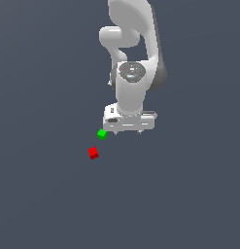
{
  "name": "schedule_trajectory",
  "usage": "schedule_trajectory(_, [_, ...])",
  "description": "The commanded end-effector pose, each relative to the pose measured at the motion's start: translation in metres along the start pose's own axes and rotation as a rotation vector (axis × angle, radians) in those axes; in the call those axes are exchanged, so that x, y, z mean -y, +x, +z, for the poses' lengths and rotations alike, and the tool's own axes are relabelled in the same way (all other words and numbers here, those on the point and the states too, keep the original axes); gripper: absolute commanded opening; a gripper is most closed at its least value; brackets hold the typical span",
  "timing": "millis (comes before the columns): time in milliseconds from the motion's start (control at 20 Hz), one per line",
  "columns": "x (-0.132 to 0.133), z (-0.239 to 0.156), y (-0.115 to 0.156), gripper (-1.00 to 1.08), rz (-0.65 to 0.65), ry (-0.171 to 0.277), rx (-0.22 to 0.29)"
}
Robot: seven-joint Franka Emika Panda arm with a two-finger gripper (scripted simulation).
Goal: Stack the red cube on top of the green cube.
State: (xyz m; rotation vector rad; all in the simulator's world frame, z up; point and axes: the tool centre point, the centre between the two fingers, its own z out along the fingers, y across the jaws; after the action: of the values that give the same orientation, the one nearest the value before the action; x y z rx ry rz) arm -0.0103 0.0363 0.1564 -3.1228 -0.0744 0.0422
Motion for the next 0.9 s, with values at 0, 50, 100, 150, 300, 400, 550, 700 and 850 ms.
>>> schedule_trajectory(0, [0.0, 0.0, 0.0, 1.0, 0.0, 0.0, 0.0])
schedule_trajectory(50, [0.0, 0.0, 0.0, 1.0, 0.0, 0.0, 0.0])
schedule_trajectory(100, [-0.001, 0.0, 0.0, 1.0, -0.002, 0.0, 0.0])
schedule_trajectory(150, [-0.002, 0.001, 0.0, 1.0, -0.004, 0.0, 0.0])
schedule_trajectory(300, [-0.007, 0.003, -0.001, 1.0, -0.015, -0.001, -0.001])
schedule_trajectory(400, [-0.012, 0.006, -0.001, 1.0, -0.026, -0.002, -0.001])
schedule_trajectory(550, [-0.022, 0.011, -0.002, 1.0, -0.049, -0.003, -0.003])
schedule_trajectory(700, [-0.037, 0.018, -0.002, 1.0, -0.079, -0.005, -0.005])
schedule_trajectory(850, [-0.054, 0.026, -0.002, 1.0, -0.117, -0.008, -0.007])
